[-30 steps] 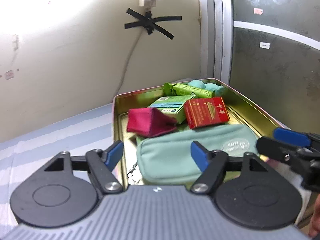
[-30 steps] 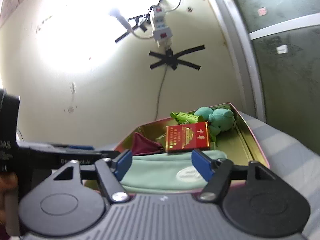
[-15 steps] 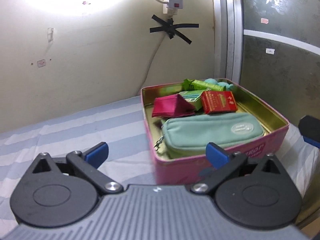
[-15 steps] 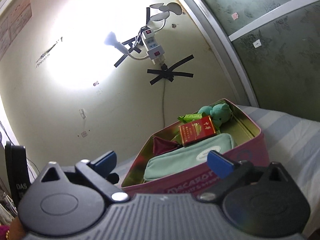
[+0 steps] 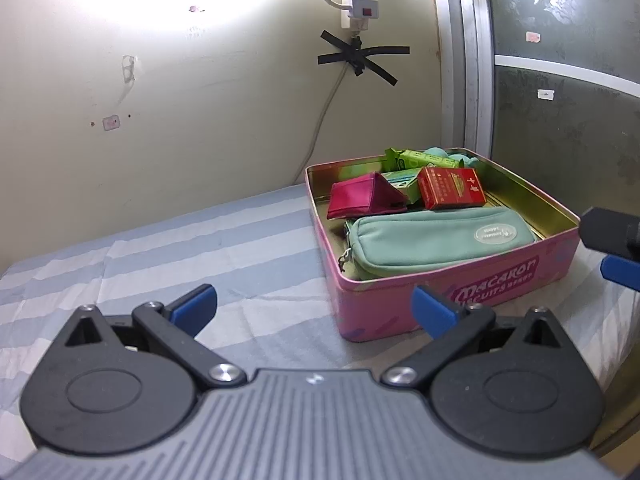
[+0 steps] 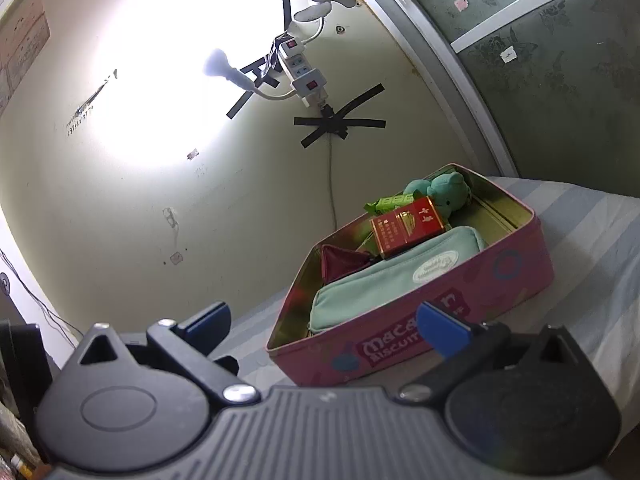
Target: Organize objects
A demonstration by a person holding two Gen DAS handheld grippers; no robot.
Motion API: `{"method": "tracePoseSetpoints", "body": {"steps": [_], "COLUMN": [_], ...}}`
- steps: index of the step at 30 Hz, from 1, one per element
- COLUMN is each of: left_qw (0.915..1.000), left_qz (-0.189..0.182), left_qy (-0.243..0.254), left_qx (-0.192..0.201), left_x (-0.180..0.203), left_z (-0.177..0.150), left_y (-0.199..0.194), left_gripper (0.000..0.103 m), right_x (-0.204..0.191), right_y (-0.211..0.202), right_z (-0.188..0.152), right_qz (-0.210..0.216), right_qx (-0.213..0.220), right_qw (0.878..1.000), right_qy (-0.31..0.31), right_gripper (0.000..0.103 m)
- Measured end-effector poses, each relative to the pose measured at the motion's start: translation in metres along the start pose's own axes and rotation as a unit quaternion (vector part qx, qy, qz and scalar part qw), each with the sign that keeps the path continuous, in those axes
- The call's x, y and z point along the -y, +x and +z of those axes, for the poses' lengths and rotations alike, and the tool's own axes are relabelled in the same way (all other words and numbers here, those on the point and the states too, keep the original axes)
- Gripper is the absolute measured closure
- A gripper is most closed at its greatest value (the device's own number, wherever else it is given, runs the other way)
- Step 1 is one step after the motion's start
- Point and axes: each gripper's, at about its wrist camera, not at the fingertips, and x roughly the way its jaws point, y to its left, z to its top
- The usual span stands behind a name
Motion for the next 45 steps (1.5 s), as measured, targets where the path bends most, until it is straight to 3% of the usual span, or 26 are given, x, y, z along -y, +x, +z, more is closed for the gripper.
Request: {"method": "tracePoseSetpoints", "body": {"steps": [12, 23, 33, 45], "left_qw": [0.9998, 0.9984, 0.9947, 0.9902], "left_qz": [0.020, 0.012, 0.033, 0.037], "left_qy": [0.006, -0.006, -0.036, -0.017], "left_qx": [-0.002, -0.055, -0.090, -0.133], "left_x": [0.001, 0.001, -0.007, -0.006], "left_z": [-0.007, -0.026, -0.042, -0.072], "left_y": [-0.004, 0.001, 0.009, 0.009], "left_gripper": [0.000, 0.000, 0.000, 0.000], "right_x": [0.000, 0.006, 0.005, 0.022], "right_y": [0.003, 0.006, 0.013, 0.029], "right_z": [-0.003, -0.010, -0.021, -0.037], "right_qz": [-0.002, -0.012, -0.038, -0.048], "right_qx": [0.000, -0.004, -0.007, -0.030], "right_qw": [1.000, 1.000, 0.999, 0.998], "right_qy": [0.009, 0.019, -0.011, 0.008], "right_gripper": [0.000, 0.000, 0.000, 0.000]}}
